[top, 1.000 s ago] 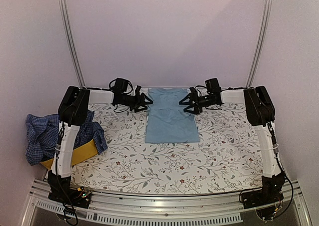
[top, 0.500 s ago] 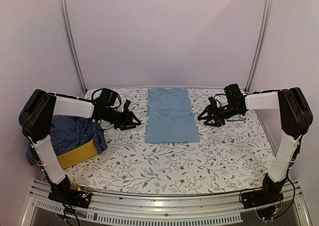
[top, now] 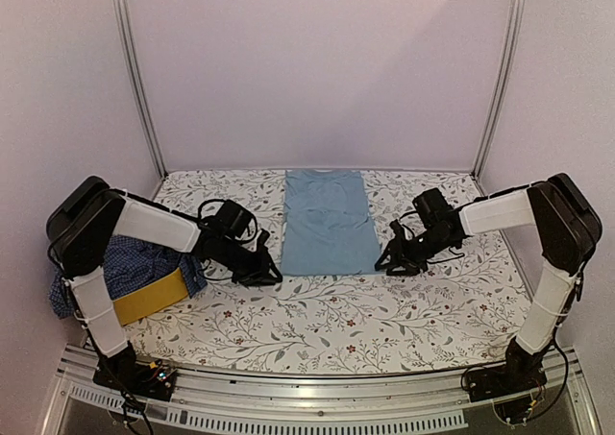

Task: Fold and stack the mixed laundry pile
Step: Pick up the 2/3-rectangle-folded T-shirt from the center of the board.

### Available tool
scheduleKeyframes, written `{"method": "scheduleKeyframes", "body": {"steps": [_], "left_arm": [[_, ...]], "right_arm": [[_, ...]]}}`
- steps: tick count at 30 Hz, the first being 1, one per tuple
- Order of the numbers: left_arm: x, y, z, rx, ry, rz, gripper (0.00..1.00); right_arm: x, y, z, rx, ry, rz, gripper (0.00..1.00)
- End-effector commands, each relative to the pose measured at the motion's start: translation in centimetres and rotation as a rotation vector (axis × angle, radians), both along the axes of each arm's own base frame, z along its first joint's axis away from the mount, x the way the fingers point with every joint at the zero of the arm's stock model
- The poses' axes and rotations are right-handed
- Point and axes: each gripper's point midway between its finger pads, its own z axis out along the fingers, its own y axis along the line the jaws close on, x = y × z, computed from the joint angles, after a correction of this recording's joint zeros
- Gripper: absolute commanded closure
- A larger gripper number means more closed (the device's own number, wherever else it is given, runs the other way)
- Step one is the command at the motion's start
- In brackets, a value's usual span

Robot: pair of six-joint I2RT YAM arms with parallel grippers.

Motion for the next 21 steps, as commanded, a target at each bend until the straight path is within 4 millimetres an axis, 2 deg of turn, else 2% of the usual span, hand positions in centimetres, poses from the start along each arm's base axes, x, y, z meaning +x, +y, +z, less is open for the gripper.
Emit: {"method": "scheduleKeyframes", "body": {"steps": [1, 9, 21], "left_arm": [[0.2, -0.4, -1.0, 0.010, 0.014, 0.008, 0.79], [0.6, -0.5, -1.8, 0.030, 0.015, 0.007, 0.80], [1.8, 0.3, -3.1, 0.100, 0.028, 0.060, 0.80]], "right_arm": [[-0.1, -0.8, -2.0, -0.050, 0.020, -0.027, 0.58], [0.5, -0.7, -2.9, -0.065, 0.020, -0.026, 0.64], [0.9, -0.1, -3.6, -0.052, 0.029, -0.005, 0.79]]}}
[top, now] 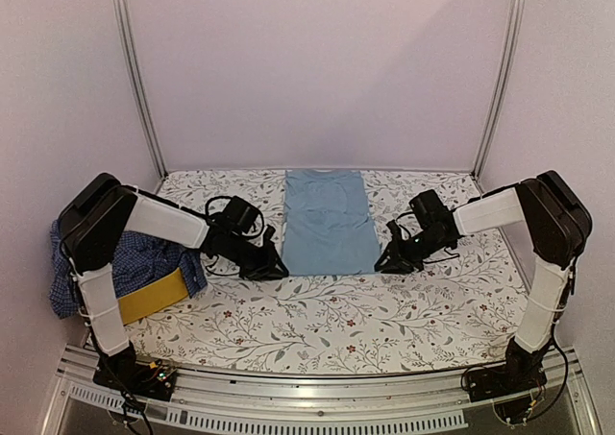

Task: Fold and stack the mixed laundry pile
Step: Pick up the 2/3-rectangle-folded T-shirt from the center of the board.

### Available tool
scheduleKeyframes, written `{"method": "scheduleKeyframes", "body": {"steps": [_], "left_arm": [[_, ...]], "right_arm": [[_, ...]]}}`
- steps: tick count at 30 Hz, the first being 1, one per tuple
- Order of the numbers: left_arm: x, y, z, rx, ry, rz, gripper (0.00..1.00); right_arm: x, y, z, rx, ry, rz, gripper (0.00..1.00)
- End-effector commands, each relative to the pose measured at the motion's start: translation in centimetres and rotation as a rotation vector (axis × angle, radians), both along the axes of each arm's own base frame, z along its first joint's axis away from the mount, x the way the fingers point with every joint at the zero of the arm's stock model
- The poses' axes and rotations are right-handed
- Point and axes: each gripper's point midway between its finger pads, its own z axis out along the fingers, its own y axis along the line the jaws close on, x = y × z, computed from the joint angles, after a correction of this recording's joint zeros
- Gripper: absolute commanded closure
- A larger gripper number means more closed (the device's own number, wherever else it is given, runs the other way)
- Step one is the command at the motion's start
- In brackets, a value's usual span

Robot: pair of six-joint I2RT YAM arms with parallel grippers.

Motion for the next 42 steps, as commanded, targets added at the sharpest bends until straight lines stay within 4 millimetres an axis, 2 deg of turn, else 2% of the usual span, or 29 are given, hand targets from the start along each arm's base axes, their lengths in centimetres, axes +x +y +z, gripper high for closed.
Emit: {"method": "scheduleKeyframes", "body": {"steps": [1, 5, 12, 20, 25, 29, 35, 38, 40, 42], "left_arm": [[0.0, 1.8, -2.4, 0.115, 0.038, 0.051, 0.80], [0.1, 2.1, -2.8, 0.135, 0.053, 0.058, 0.78], [0.1, 1.9, -2.7, 0.132, 0.045, 0.036, 0.88], [0.6, 4.3, -0.7, 0.232, 0.005, 0.089, 0.70], [0.4, 2.8, -1.5, 0.220, 0.016, 0.019, 0.67], [0.0, 1.4, -2.0, 0.191, 0.026, -0.023, 0.71], [-1.5, 0.9, -3.0, 0.155, 0.082, -0.024, 0.84], [-1.7, 0.9, -3.0, 0.150, 0.080, -0.026, 0.90], [-1.6, 0.9, -2.6, 0.146, 0.070, -0.028, 1.00], [-1.4, 0.9, -2.0, 0.142, 0.053, -0.027, 1.00]], "right_arm": [[-0.1, -0.4, -1.7, -0.040, 0.030, -0.005, 0.81], [0.0, -0.3, -1.6, -0.037, 0.030, -0.004, 0.87], [0.2, -0.1, -1.5, -0.031, 0.027, 0.002, 1.00], [0.4, 0.0, -1.2, -0.030, 0.024, 0.003, 1.00], [0.3, 0.0, -1.4, -0.030, 0.027, 0.004, 1.00], [0.4, 0.0, -1.5, -0.030, 0.029, 0.004, 1.00], [0.5, 0.1, -1.4, -0.023, 0.031, 0.001, 1.00], [0.5, 0.2, -1.3, -0.017, 0.031, 0.001, 1.00], [0.4, 0.3, -1.2, -0.013, 0.032, 0.002, 1.00], [0.2, 0.3, -1.0, -0.007, 0.035, 0.003, 1.00]]}}
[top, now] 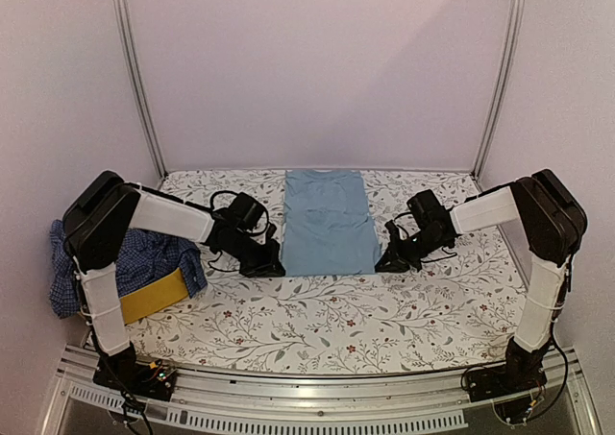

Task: Fold and stack the mixed laundry pile
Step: Pick up the 2/3-rectangle-folded T-shirt from the center of the board, then fold the 2/3-rectangle-folded T-shirt at the center of the board.

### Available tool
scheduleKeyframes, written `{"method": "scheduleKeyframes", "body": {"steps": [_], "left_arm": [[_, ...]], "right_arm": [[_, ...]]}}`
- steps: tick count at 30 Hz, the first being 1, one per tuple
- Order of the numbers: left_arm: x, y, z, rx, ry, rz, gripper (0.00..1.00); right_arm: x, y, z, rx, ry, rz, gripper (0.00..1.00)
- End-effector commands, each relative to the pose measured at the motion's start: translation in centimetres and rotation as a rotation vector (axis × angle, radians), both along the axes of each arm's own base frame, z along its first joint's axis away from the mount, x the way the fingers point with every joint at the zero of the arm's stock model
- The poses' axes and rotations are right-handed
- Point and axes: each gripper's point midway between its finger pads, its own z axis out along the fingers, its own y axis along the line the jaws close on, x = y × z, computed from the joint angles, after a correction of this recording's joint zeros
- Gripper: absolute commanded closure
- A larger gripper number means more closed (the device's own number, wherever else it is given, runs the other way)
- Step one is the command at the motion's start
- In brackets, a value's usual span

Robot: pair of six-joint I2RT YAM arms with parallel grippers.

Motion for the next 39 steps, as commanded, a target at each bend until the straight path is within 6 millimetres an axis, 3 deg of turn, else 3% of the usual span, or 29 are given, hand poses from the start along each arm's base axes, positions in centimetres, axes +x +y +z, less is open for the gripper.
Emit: {"method": "scheduleKeyframes", "body": {"steps": [1, 4, 8, 14, 17, 20, 25, 31, 35, 38, 39], "left_arm": [[-2.2, 0.6, -1.2, 0.043, 0.052, -0.027, 1.00], [-2.9, 0.6, -0.2, 0.025, 0.049, -0.046, 1.00], [-5.6, 1.0, 0.9, 0.005, 0.070, -0.077, 1.00], [-11.6, 1.8, 2.8, -0.030, 0.130, -0.133, 1.00], [-14.5, 1.8, 4.5, -0.059, 0.154, -0.169, 1.00], [-15.4, 1.8, 7.2, -0.099, 0.152, -0.159, 1.00], [-11.5, 1.8, 11.0, -0.108, 0.067, -0.096, 1.00], [-3.2, 3.1, 12.8, -0.110, -0.023, -0.010, 1.00], [2.5, 3.8, 11.9, -0.092, -0.054, 0.021, 1.00], [6.0, 3.4, 10.6, -0.087, -0.057, 0.025, 1.00], [7.0, 3.2, 10.0, -0.087, -0.058, 0.024, 1.00]], "right_arm": [[-0.5, -0.1, -0.2, -0.009, 0.017, -0.002, 1.00], [-1.5, -0.1, 0.8, 0.005, 0.012, 0.001, 1.00], [-4.3, -0.2, 1.8, 0.026, 0.032, 0.001, 1.00], [-11.1, -0.5, 2.8, 0.045, 0.116, 0.025, 1.00], [-14.0, 0.3, 5.2, 0.079, 0.114, 0.062, 1.00], [-14.8, 1.1, 8.5, 0.121, 0.075, 0.061, 1.00], [-11.6, 1.8, 12.6, 0.127, -0.026, 0.040, 1.00], [-3.9, 1.8, 15.1, 0.136, -0.113, -0.025, 1.00], [1.5, 2.0, 15.1, 0.120, -0.166, -0.034, 1.00], [5.6, 2.3, 13.9, 0.102, -0.186, -0.041, 1.00], [6.7, 2.4, 12.4, 0.089, -0.174, -0.045, 1.00]]}}
